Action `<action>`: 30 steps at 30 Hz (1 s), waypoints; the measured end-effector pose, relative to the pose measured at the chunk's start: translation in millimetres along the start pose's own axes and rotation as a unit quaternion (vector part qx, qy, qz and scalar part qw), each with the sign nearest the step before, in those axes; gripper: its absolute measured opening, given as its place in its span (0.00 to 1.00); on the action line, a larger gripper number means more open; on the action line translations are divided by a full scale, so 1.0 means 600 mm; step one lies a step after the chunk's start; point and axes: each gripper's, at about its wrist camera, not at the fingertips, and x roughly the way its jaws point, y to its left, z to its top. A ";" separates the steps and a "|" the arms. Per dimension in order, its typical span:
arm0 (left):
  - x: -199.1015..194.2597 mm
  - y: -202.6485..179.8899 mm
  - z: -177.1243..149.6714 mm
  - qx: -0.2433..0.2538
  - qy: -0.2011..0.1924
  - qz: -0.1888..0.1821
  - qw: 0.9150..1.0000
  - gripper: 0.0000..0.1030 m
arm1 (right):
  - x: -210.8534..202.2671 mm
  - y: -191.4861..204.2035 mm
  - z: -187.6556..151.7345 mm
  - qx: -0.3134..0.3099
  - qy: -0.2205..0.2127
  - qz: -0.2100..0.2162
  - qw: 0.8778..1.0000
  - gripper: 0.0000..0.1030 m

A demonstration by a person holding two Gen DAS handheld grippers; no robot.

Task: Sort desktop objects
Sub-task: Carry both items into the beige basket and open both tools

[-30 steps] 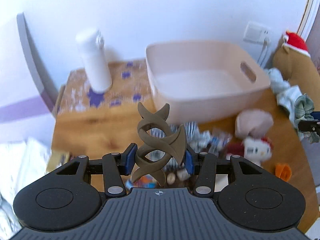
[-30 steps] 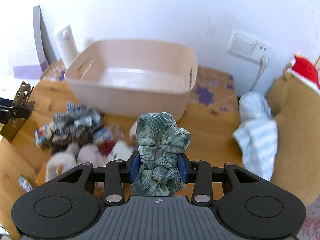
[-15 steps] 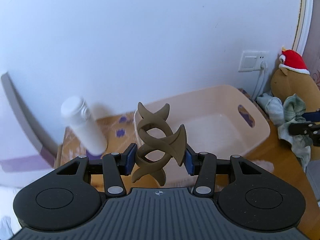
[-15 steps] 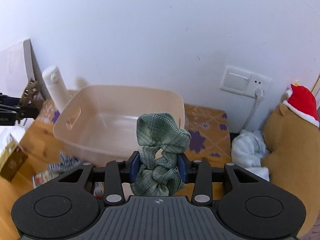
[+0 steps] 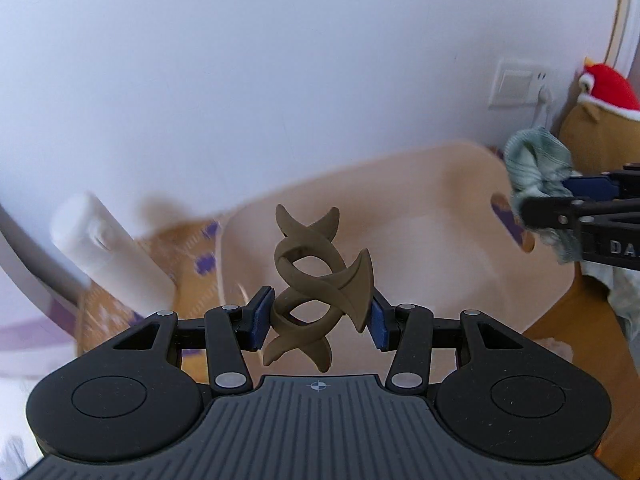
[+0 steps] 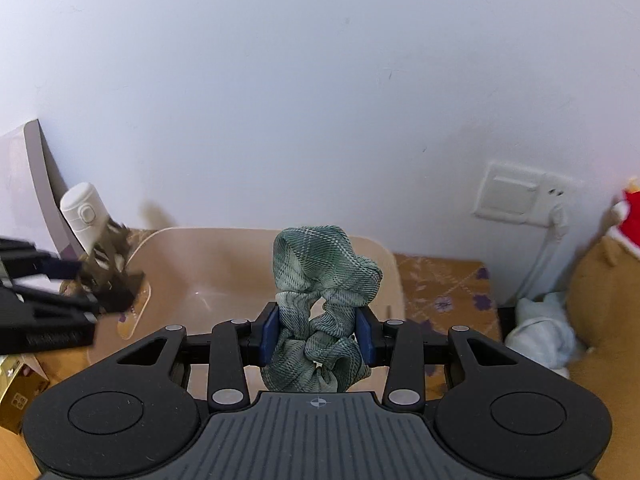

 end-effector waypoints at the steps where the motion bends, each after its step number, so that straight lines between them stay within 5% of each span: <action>1: 0.010 -0.001 -0.002 -0.003 0.006 0.000 1.000 0.48 | 0.013 0.001 0.000 0.000 0.006 0.000 1.000 0.36; 11: 0.089 0.000 -0.018 -0.033 0.057 0.007 0.998 0.48 | 0.107 -0.004 -0.035 0.073 0.072 -0.002 0.995 0.36; 18: 0.116 -0.003 -0.033 -0.044 0.085 -0.004 0.995 0.48 | 0.129 0.013 -0.056 0.031 0.108 -0.008 0.994 0.37; 26: 0.101 0.003 -0.030 -0.067 0.049 -0.010 0.997 0.74 | 0.120 0.014 -0.060 0.028 0.113 0.006 0.993 0.75; 30: 0.086 0.011 -0.027 -0.068 0.036 -0.012 0.997 0.74 | 0.101 0.018 -0.053 0.011 0.101 -0.005 0.995 0.82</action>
